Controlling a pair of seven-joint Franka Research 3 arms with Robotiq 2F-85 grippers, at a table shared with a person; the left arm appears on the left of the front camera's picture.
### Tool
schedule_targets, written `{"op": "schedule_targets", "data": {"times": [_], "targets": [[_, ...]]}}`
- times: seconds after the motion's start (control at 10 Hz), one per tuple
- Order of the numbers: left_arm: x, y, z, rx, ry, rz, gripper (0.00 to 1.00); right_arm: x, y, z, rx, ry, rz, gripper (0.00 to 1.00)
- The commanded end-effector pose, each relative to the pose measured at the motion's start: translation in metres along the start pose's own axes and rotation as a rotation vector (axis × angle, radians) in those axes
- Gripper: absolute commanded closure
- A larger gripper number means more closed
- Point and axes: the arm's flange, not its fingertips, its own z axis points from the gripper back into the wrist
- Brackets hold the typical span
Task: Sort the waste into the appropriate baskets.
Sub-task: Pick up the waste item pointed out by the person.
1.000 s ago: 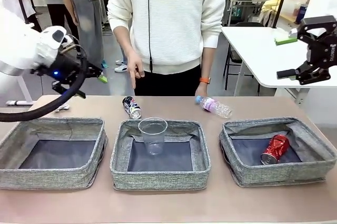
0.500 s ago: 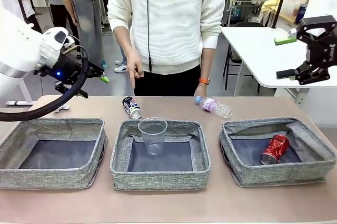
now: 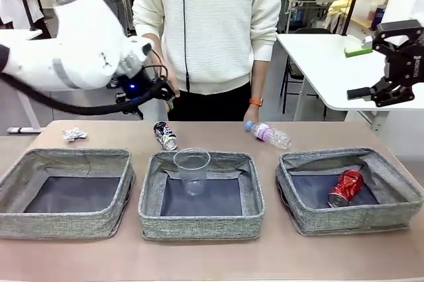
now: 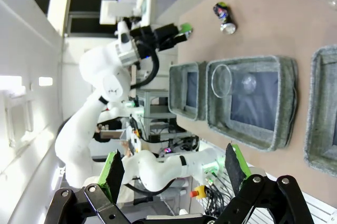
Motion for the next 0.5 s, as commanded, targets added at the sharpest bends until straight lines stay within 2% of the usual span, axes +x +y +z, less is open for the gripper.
{"op": "schedule_targets", "data": {"times": [0.0, 0.2, 0.4], "targets": [[0.023, -0.011, -0.015, 0.136, 0.012, 0.077, 0.00, 0.001, 0.004, 0.000, 0.009, 0.001, -0.015, 0.00], [0.016, 0.000, -0.052, 0.177, -0.061, 0.152, 0.00, 0.001, 0.004, 0.000, 0.009, 0.001, -0.015, 0.00], [0.011, -0.001, -0.078, 0.187, -0.047, 0.191, 0.00, 0.001, 0.004, 0.000, 0.009, 0.001, -0.015, 0.00]]}}
